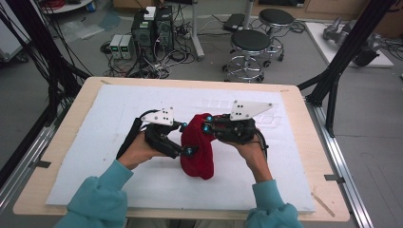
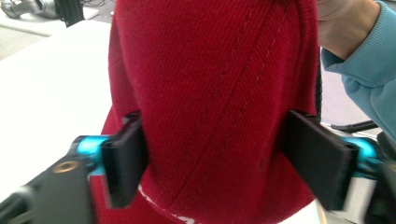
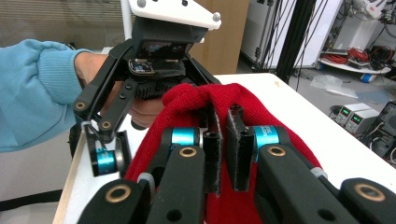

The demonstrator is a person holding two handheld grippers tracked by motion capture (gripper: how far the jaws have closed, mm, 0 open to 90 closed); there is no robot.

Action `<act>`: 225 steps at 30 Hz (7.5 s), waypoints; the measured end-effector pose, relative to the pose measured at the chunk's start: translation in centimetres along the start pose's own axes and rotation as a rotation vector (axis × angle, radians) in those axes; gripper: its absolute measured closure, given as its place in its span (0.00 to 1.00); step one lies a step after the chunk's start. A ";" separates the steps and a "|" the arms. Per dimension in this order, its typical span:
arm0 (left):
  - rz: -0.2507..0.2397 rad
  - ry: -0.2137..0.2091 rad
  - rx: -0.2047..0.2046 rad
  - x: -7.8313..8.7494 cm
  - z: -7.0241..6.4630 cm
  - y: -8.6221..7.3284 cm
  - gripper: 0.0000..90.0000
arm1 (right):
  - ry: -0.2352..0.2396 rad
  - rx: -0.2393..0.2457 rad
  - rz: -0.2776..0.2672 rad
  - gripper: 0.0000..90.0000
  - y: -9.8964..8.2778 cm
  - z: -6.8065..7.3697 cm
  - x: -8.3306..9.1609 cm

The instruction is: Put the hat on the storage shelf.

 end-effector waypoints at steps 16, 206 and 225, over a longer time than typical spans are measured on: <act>0.038 0.065 -0.026 0.5 0.3 -0.2 0.74 | -0.029 0.009 0.033 0.94 -0.3 -0.2 0.0; -0.131 0.508 0.181 12.8 5.0 -10.5 0.08 | -0.555 -0.277 -0.036 0.96 -4.9 -7.9 3.2; -0.144 0.562 0.243 15.8 4.8 -13.6 0.08 | -0.588 -0.317 -0.004 0.95 -6.3 -11.6 1.6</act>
Point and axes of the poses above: each handheld gripper's, and its own axes: x roughly backward along the jaws, y roughly out of its top, z roughly to its left, the point moved 7 cm from there along -x, roughly forward along the jaws, and after that the axes turned 1 degree about x, right-handed, at the moved point
